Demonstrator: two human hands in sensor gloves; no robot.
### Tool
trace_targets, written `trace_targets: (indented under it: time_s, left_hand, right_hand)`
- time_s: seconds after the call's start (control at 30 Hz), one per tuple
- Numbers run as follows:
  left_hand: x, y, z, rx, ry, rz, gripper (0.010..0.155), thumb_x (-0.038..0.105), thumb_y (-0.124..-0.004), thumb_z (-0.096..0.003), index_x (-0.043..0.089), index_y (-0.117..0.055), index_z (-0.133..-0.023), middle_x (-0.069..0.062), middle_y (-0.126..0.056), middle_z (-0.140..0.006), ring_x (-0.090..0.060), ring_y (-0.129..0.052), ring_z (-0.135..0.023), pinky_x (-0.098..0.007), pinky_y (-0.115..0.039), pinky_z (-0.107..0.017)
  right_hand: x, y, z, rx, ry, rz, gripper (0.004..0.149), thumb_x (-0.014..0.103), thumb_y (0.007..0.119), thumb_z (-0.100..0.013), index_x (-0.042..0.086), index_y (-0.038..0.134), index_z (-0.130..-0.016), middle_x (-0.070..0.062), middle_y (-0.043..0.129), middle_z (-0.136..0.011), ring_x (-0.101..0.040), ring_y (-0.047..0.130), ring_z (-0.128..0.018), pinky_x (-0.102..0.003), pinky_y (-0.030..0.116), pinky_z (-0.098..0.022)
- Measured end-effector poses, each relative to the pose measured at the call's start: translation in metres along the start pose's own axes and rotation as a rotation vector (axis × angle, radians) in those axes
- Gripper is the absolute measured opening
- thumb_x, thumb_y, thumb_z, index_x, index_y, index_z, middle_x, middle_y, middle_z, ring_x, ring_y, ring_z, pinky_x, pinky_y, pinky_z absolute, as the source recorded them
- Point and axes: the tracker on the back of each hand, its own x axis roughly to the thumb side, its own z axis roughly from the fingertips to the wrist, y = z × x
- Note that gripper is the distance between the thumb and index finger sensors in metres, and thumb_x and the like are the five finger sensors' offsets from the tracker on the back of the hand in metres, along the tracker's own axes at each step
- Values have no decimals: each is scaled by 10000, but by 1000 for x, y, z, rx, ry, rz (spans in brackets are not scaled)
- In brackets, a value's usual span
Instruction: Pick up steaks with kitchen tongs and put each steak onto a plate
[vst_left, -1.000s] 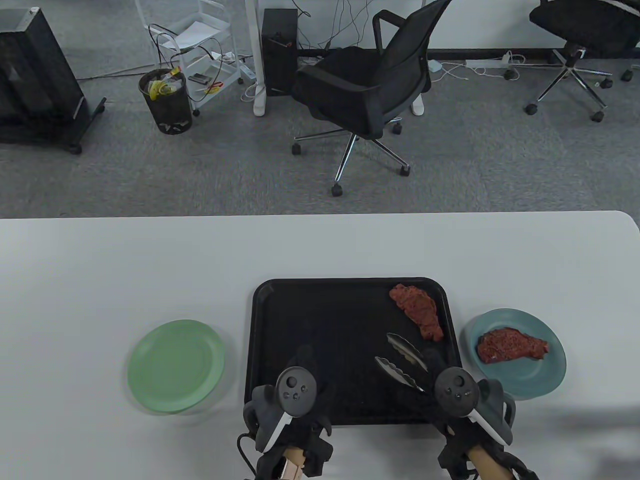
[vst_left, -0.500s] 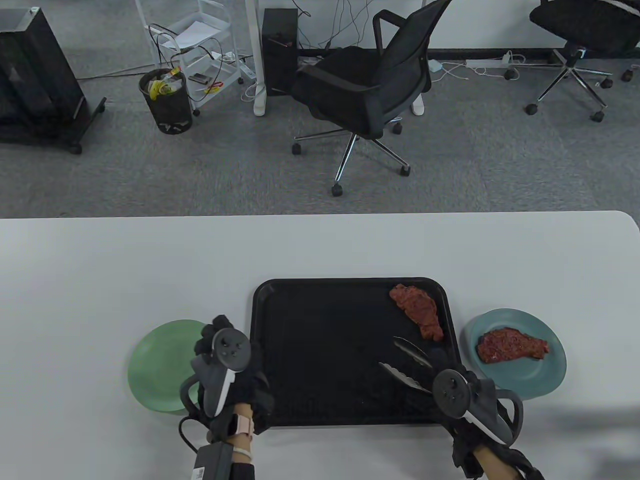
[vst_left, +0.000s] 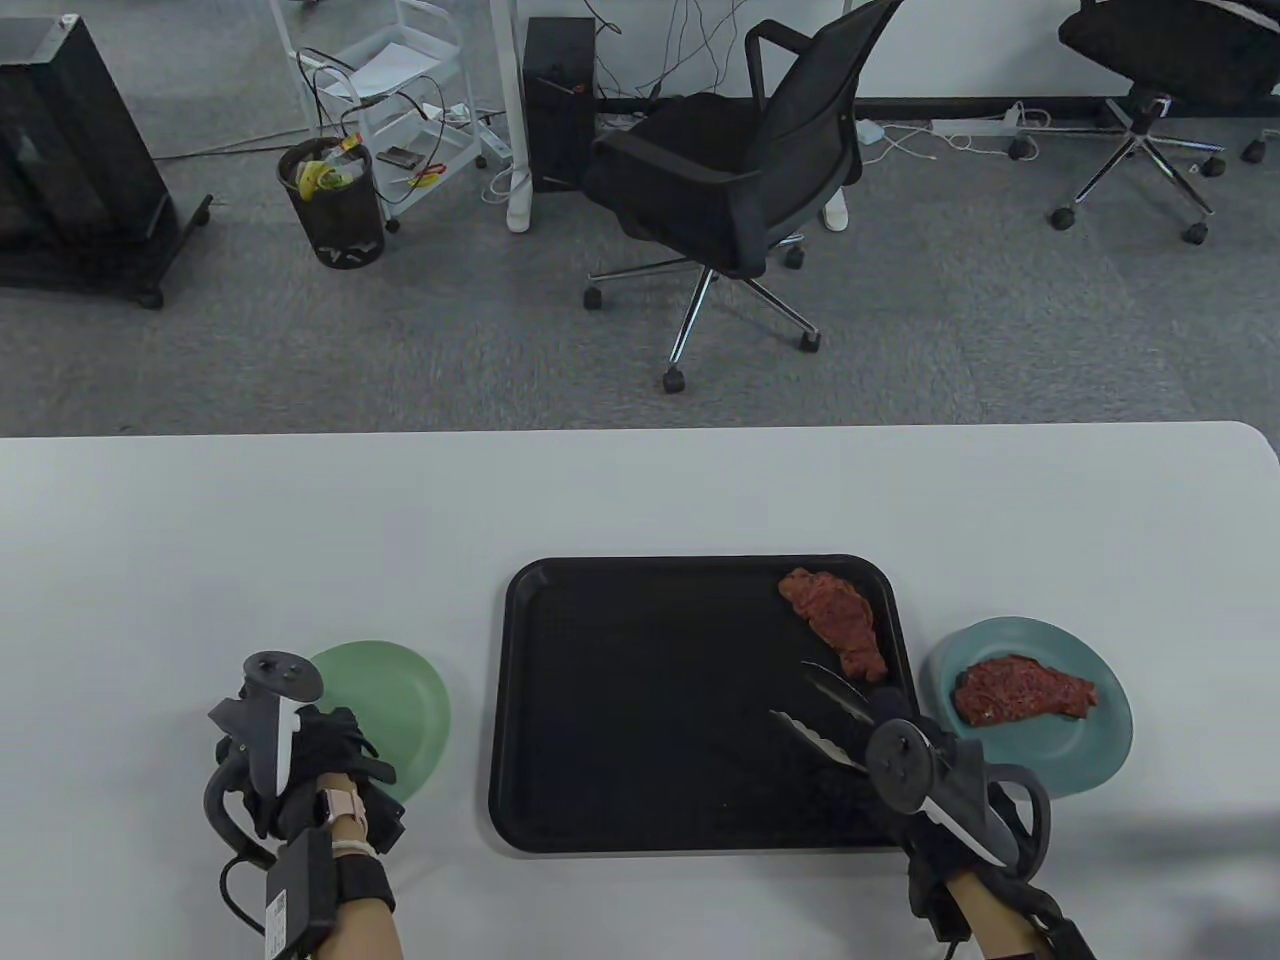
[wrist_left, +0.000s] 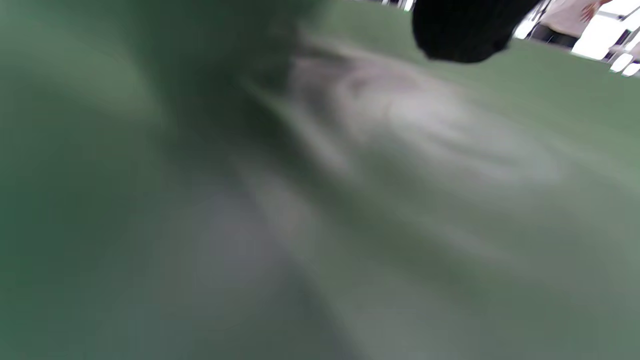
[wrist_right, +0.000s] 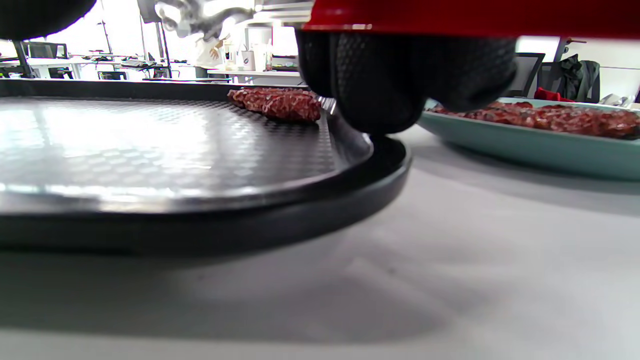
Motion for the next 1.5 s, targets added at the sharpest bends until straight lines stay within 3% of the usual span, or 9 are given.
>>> trace_targets:
  time_s: [0.3, 0.5, 0.63, 0.7, 0.8, 1.0, 1.2, 1.4, 1.5]
  left_hand:
    - [-7, 8, -5, -1, 84, -125, 779, 327, -784, -442, 203, -360, -1083, -141, -510, -1011, -386, -614, -883, -479, -638, -659]
    - [-27, 13, 3, 37, 78, -86, 668, 305, -810, -403, 202, -594, -1027, -54, -790, -817, -254, -894, -609, -355, -846, -438]
    - [-49, 16, 14, 18, 84, 169, 586, 302, -798, -396, 259, -694, -971, -37, -823, -747, -233, -981, -550, -317, -919, -355]
    - [-62, 15, 20, -17, 63, 430, 532, 278, -794, -397, 281, -757, -928, -38, -829, -721, -264, -1005, -574, -283, -939, -321]
    - [-76, 10, 33, -92, 38, 813, 504, 223, -806, -401, 253, -796, -904, -68, -819, -750, -331, -1009, -581, -389, -926, -343]
    - [-67, 11, 70, 53, -84, 851, 546, 197, -741, -407, 149, -664, -945, -123, -798, -832, -352, -995, -589, -367, -950, -296]
    - [-22, -13, 110, -149, -277, 954, 561, 197, -718, -418, 143, -613, -967, -135, -765, -841, -354, -977, -602, -368, -945, -298]
    - [13, -64, 134, -427, -323, 1053, 568, 194, -721, -418, 132, -611, -972, -150, -765, -835, -370, -967, -598, -380, -938, -289]
    - [16, -70, 136, -462, -330, 1051, 571, 194, -715, -423, 132, -595, -978, -152, -751, -842, -370, -959, -607, -379, -935, -298]
  right_hand:
    - [-1, 0, 0, 0, 3, -7, 963, 712, 700, -274, 224, 382, -1042, -153, 720, -934, -344, 869, -656, -525, 746, -550]
    - [-1, -1, 2, 3, -12, -21, 965, 712, 700, -274, 221, 384, -1042, -155, 720, -934, -348, 868, -657, -526, 745, -552]
    - [0, -2, 4, 9, -27, -24, 964, 712, 700, -274, 222, 385, -1042, -153, 721, -934, -346, 869, -657, -525, 747, -550]
    - [1, -4, 6, 13, -36, -19, 963, 712, 700, -274, 223, 386, -1041, -151, 721, -933, -346, 870, -655, -523, 748, -550]
    - [2, -6, 10, 2, -51, -13, 965, 712, 700, -273, 221, 385, -1042, -151, 722, -933, -344, 870, -656, -524, 748, -549]
    - [6, -9, 13, 3, -76, -8, 965, 712, 700, -274, 222, 384, -1043, -152, 720, -934, -346, 869, -657, -524, 748, -550]
    - [9, -11, 16, 4, -84, 10, 966, 712, 700, -274, 220, 384, -1043, -153, 721, -933, -345, 871, -656, -525, 748, -549]
    - [4, -8, 16, 31, -63, 22, 970, 713, 699, -273, 214, 385, -1043, -153, 719, -935, -345, 869, -659, -526, 747, -550]
    - [0, -7, 14, 42, -46, 17, 970, 712, 700, -273, 214, 383, -1043, -154, 718, -935, -348, 867, -660, -527, 746, -550]
